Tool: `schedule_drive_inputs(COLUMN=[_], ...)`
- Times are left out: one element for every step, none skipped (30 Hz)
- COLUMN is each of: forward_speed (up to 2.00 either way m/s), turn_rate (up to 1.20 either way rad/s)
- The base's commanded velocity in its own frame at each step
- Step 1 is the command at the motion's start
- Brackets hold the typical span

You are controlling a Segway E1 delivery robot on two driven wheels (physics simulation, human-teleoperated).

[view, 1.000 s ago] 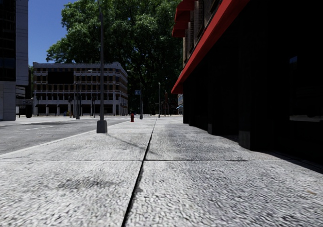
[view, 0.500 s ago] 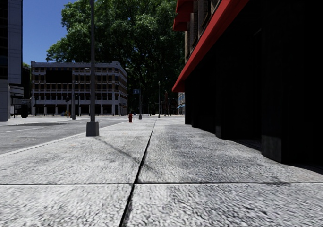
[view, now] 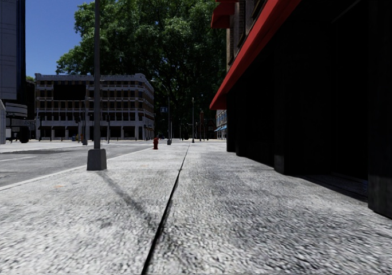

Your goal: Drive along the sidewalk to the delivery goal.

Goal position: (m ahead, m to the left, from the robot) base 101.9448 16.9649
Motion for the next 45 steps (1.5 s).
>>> schedule_drive_inputs(forward_speed=[2.00, 2.00, 2.00, 2.00, 2.00, 2.00, 2.00, 2.00, 2.00, 2.00, 2.00, 2.00, 2.00, 2.00, 2.00, 2.00, 2.00, 2.00, 2.00, 2.00, 2.00, 2.00, 2.00, 2.00, 2.00, 2.00, 2.00, 2.00, 2.00, 2.00, 2.00, 2.00, 2.00, 2.00, 2.00, 2.00, 2.00, 2.00, 2.00, 2.00, 2.00, 2.00, 2.00, 2.00, 2.00], turn_rate=[0.00, 0.00, 0.00, 0.00, 0.00, 0.00, 0.00, 0.00, 0.00, 0.00, 0.00, 0.00, 0.00, 0.00, 0.00, 0.00, 0.00, 0.00, 0.00, 0.00, 0.00, 0.00, 0.00, 0.00, 0.00, 0.00, 0.00, 0.00, 0.00, 0.00, 0.00, 0.00, 0.00, 0.00, 0.00, 0.00, 0.00, 0.00, 0.00, 0.00, 0.00, 0.00, 0.00, 0.00, 0.00])
